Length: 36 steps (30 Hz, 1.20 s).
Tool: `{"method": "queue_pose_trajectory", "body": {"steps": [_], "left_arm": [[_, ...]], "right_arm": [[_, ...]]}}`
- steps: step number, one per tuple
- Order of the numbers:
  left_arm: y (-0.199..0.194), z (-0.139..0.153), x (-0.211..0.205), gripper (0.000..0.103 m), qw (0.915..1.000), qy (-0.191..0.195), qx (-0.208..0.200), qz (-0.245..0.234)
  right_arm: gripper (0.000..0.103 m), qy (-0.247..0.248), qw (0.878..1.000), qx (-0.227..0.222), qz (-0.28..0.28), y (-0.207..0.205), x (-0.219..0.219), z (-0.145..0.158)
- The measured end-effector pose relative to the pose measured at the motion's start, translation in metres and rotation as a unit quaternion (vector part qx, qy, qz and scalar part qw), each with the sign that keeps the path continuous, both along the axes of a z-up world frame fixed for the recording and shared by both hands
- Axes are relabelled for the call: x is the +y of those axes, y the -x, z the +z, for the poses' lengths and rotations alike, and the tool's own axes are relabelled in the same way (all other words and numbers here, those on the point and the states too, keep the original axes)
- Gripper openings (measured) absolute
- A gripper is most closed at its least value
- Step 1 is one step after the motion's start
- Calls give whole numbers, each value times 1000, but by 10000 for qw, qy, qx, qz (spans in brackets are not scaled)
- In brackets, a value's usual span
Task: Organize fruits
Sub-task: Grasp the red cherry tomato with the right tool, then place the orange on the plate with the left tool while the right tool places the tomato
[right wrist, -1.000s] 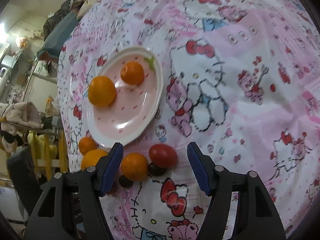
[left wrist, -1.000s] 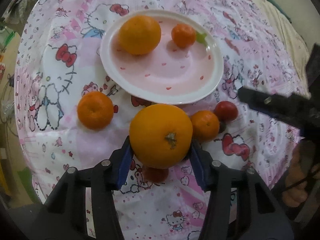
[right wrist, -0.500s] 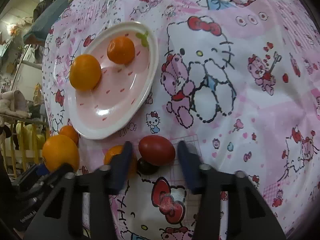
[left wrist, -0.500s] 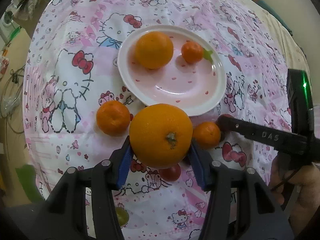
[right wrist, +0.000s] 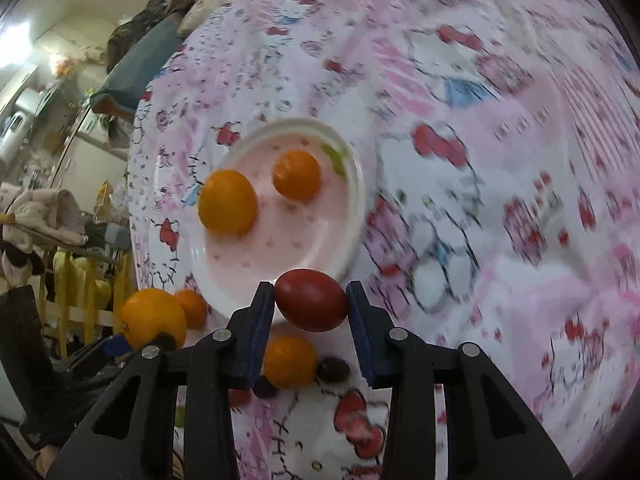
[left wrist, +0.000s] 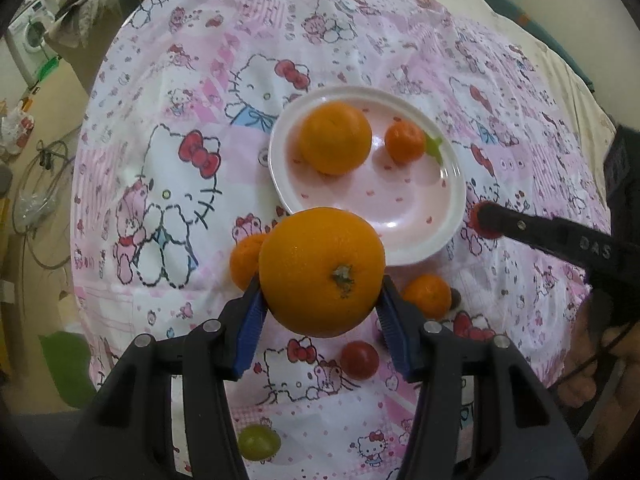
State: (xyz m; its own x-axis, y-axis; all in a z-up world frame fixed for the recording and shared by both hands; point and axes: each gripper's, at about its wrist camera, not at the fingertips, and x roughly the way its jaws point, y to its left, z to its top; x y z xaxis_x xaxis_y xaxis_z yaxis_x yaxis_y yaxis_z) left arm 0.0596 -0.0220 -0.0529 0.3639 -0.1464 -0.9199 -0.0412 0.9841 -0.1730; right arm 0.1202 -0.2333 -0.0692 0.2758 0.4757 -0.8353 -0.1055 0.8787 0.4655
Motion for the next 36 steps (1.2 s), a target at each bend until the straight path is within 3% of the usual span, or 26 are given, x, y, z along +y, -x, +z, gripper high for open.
{"method": "queue_pose_trajectory", "body": {"steps": [9, 14, 19, 28, 36], "left_arm": [[-11, -12, 3, 50, 9998, -6, 177, 109], [-14, -22, 8, 50, 9994, 24, 300, 195], [-19, -22, 6, 50, 9996, 37, 220, 148], [-50, -2, 6, 50, 9999, 28, 90, 144], [-119, 8, -18, 50, 9999, 134, 19, -71]], "right_arm": [[39, 192, 9987, 272, 375, -38, 35, -30], [43, -19, 9987, 411, 316, -44, 38, -38], [67, -249, 9988, 423, 41, -46, 29, -35], [68, -399, 9981, 306, -365, -46, -1, -14], [68, -543, 9954, 201, -761, -44, -38, -1]]}}
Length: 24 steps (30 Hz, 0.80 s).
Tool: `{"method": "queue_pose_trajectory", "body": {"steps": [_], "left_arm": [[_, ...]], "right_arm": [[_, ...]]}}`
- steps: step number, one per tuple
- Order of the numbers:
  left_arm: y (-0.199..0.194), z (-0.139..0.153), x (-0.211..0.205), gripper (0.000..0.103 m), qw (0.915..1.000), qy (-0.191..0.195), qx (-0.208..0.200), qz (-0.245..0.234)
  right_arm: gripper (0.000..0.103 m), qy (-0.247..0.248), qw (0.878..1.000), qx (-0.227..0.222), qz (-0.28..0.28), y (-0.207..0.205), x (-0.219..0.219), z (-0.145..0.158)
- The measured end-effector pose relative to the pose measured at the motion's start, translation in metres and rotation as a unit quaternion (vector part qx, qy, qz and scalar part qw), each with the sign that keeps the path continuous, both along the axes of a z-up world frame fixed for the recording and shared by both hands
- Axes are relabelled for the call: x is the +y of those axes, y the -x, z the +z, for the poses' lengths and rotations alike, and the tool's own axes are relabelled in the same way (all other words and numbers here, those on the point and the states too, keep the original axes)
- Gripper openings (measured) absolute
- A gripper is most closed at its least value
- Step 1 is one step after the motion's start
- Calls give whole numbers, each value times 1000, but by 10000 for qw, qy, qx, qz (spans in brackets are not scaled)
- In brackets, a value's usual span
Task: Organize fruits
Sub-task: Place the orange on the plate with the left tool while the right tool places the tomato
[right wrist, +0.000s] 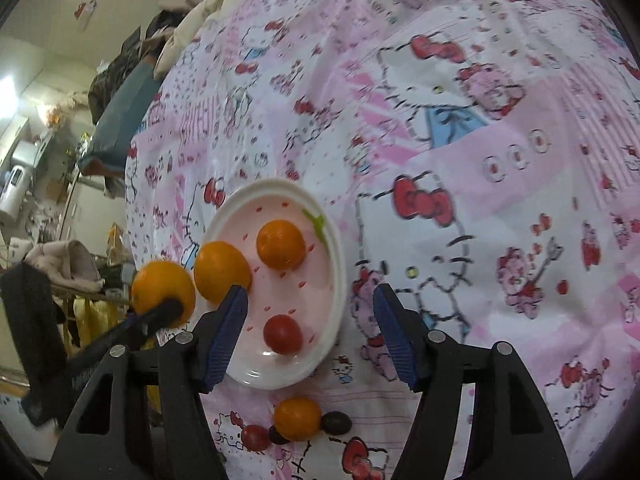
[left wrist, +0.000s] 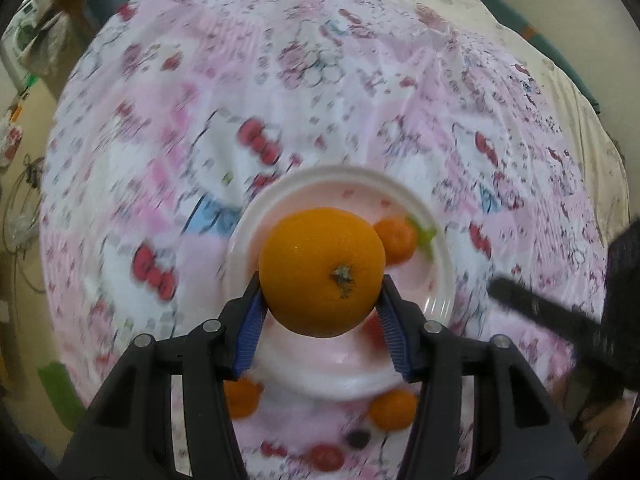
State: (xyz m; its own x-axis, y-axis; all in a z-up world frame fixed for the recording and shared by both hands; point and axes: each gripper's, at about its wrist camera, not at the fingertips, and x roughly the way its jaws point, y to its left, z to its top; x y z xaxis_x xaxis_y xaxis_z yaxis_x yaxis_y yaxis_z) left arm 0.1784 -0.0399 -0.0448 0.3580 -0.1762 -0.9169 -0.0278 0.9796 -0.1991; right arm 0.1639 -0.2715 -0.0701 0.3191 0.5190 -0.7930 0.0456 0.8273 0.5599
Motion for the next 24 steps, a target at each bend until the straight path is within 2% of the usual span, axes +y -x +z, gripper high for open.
{"method": "queue_pose_trajectory", "body": {"steps": [5, 9, 14, 19, 20, 21, 23, 24], "left_arm": [[-39, -5, -15, 50, 10000, 35, -36, -30], [-62, -21, -26, 50, 9997, 102, 178, -100], [-70, -37, -32, 52, 9990, 28, 433, -83], [-69, -41, -31, 55, 9985, -103, 534, -112], [-68, -39, -30, 61, 9985, -38, 530, -107], [-67, -36, -28, 74, 9986, 37, 531, -66], [-61, -23, -21, 84, 9992, 128, 375, 66], [-55, -13, -18, 85, 9995, 167, 253, 93]], "right_arm": [[68, -68, 9998, 6, -205, -2, -18, 2], [68, -98, 9994, 53, -316, -7, -26, 0], [68, -120, 9993, 87, -339, -11, -27, -2], [68, -123, 9995, 74, -285, -12, -25, -1], [68, -117, 9995, 70, -272, -12, -24, -1], [68, -116, 9996, 69, -267, -12, -24, 0], [68, -110, 9996, 59, -272, -12, -23, 0], [68, -126, 9995, 64, -296, -11, -23, 1]]}}
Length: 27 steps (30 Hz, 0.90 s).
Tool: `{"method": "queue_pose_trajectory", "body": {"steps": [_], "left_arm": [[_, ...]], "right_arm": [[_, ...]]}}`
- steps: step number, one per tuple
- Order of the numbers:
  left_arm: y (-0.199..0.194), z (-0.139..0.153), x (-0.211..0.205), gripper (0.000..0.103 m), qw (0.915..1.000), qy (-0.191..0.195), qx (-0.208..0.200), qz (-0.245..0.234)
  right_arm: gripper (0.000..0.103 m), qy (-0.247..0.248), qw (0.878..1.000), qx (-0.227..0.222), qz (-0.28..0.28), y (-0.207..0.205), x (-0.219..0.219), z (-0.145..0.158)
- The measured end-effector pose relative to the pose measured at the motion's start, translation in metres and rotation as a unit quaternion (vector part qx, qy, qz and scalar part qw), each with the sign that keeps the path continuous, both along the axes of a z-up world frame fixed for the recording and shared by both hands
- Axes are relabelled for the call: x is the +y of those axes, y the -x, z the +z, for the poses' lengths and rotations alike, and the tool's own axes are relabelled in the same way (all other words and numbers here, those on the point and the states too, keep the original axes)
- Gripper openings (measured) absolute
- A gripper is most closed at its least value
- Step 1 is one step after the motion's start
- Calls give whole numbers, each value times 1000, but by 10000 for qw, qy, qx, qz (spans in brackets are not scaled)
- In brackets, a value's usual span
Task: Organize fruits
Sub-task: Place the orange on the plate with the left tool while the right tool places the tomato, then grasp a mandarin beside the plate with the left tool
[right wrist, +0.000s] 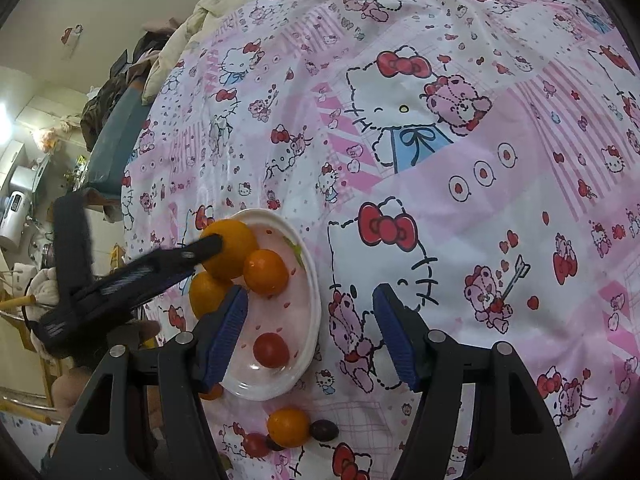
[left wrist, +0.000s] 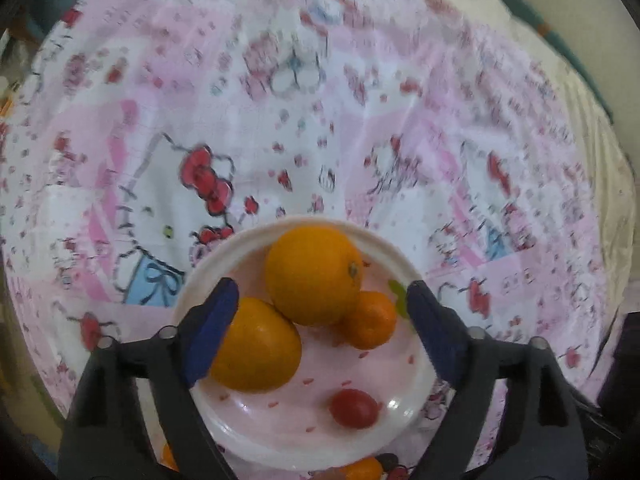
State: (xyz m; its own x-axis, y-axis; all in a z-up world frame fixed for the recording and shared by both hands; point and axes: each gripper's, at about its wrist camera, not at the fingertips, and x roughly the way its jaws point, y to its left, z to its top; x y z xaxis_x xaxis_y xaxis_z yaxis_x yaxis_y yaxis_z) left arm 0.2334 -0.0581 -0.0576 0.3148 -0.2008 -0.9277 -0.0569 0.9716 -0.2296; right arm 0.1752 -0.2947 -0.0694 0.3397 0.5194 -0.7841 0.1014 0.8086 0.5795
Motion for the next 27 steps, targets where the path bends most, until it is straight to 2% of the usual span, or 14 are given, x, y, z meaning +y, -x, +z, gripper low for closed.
{"method": "queue_pose_trajectory", "body": {"steps": [3, 6, 12, 16, 22, 24, 27], "left_arm": [[15, 19, 6, 85, 9999, -22, -120, -28], [33, 36, 16, 85, 9995, -132, -292, 22], [73, 51, 37, 85, 9981, -381, -477, 75], [105, 41, 52, 85, 9978, -477, -433, 157], [139, 6, 66, 84, 9966, -786, -163, 187], [143, -7, 66, 77, 9965, -814, -66, 167], [147, -17, 61, 76, 9969, -789, -42, 21]], "right_arm": [[68, -123, 9999, -27, 39, 1, 2, 3], [68, -13, 9998, -182, 87, 6, 5, 12], [68, -85, 9993, -315, 202, 21, 10, 23], [68, -85, 9988, -365, 319, 33, 15, 29], [68, -111, 9982, -356, 465, 50, 23, 31], [68, -49, 9981, -346, 515, 56, 25, 31], [68, 29, 9982, -303, 523, 63, 24, 27]]}}
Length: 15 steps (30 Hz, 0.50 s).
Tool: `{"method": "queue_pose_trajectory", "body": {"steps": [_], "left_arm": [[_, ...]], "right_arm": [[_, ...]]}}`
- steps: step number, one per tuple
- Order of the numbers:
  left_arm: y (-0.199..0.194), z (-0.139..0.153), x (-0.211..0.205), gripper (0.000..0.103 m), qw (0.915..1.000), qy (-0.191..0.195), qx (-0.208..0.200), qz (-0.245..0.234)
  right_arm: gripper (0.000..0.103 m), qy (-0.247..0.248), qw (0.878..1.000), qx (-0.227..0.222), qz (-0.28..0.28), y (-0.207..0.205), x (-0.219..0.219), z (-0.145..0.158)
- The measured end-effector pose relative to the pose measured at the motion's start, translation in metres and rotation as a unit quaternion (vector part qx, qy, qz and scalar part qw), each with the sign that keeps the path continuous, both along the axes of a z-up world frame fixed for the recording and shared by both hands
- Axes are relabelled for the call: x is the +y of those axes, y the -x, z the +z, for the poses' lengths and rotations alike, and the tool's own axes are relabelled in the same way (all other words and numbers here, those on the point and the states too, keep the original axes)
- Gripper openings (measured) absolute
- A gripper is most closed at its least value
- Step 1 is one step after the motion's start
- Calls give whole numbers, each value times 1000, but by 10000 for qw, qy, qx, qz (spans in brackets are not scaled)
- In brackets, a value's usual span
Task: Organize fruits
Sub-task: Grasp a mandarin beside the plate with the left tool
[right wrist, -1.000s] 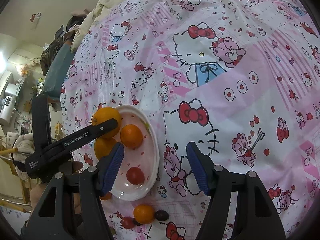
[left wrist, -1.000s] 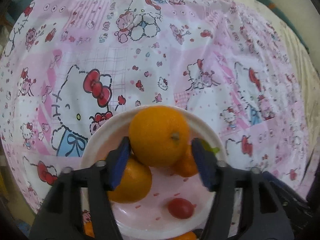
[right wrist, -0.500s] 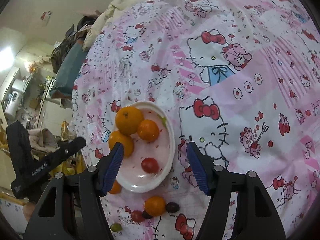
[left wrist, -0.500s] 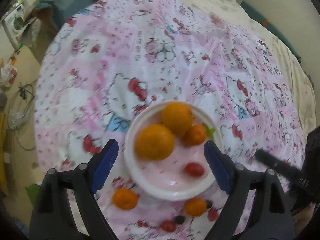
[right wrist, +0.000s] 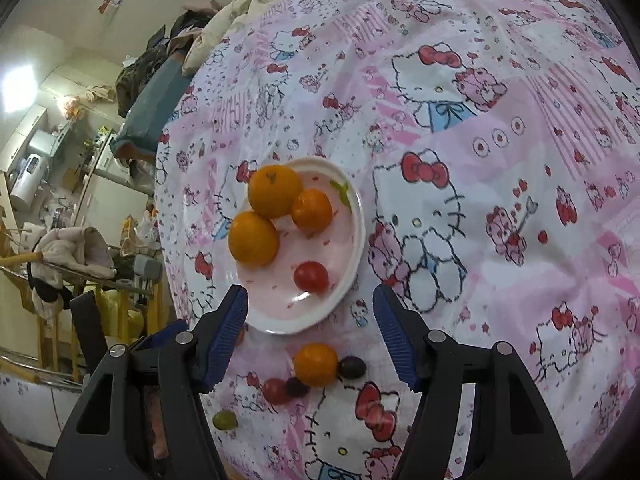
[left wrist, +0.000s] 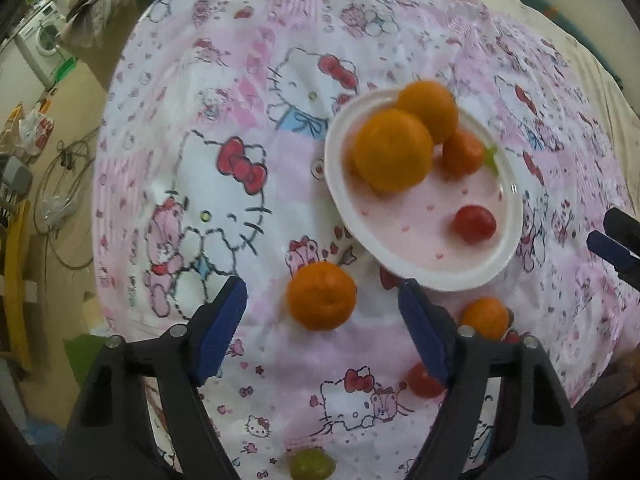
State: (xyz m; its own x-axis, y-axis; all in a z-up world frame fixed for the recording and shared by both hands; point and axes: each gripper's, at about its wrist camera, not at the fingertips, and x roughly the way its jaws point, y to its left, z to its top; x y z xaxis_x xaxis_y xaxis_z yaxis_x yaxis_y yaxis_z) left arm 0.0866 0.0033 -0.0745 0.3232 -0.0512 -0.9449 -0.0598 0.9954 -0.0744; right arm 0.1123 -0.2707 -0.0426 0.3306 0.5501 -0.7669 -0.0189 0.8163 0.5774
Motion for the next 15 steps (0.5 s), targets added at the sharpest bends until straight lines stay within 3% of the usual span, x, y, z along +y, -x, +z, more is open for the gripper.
{"method": "queue_pose_trajectory", "body": {"steps": [4, 8, 9, 13, 15], "left_arm": [[-1, -12, -8, 73, 9998, 8, 58, -196], [-3, -30, -8, 63, 9993, 129, 348, -81], [-3, -33, -8, 57, 9993, 55, 371, -65], [-5, -37, -8, 52, 9994, -166, 314, -34], [-6, -38, -9, 43, 9993, -243, 286, -35]], "right_arm": [[68, 114, 9998, 88, -112, 9, -6, -9], [68, 240, 9993, 217, -198, 14, -9, -20], [68, 238, 9992, 238, -207, 14, -10, -21], [68, 291, 9989, 287, -213, 16, -8, -27], [68, 342, 9988, 299, -163, 17, -5, -29]]}}
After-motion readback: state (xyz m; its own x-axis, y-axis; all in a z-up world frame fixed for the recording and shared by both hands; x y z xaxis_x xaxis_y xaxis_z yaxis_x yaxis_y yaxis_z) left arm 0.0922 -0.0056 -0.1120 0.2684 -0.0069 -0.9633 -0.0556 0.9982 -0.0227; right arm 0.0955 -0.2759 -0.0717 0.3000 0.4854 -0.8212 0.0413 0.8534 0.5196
